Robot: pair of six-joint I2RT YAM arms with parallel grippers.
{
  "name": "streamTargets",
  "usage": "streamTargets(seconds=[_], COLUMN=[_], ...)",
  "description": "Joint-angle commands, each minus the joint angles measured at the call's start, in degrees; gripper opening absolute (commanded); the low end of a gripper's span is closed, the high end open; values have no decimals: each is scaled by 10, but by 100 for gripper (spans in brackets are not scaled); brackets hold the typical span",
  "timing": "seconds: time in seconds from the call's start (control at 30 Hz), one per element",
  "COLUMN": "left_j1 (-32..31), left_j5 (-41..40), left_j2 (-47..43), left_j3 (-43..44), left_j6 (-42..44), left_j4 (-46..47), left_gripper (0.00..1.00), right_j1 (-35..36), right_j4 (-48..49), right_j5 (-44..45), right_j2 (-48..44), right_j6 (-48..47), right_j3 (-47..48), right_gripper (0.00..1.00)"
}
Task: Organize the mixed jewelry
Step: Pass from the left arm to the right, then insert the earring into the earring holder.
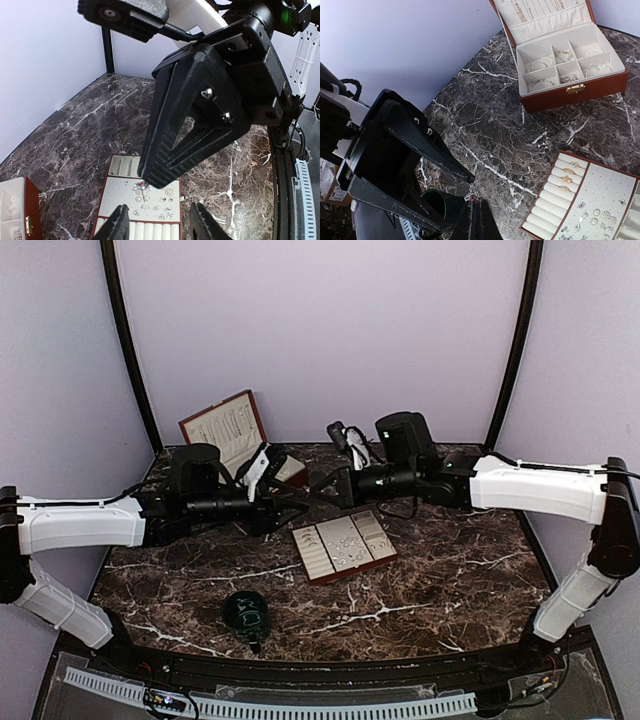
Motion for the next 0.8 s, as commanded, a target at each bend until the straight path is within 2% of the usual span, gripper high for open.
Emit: streamTargets(seconds=[0.0,0.23,0.4,0.5,0.77], left_j1=[-2,20,103,145,169], left_j5=[-11,-31,47,65,30], left_j2=[-18,-10,4,22,41], left_j3=[-5,6,9,24,52], left_j6=[5,-68,-189,-232,-231], left_j4=[6,9,49,46,-17], left_gripper=[46,54,58,59,61], right_j1=[-10,-21,-24,-24,-53], right_j4=[65,105,138,140,156], right_j5=[34,94,128,139,149], right_j2=[-43,-56,-25,4,71], right_j6=[14,-21,-60,-85,-108], right_j3=[-25,-88,-114,-116,-114], right_gripper=[0,0,0,0,0])
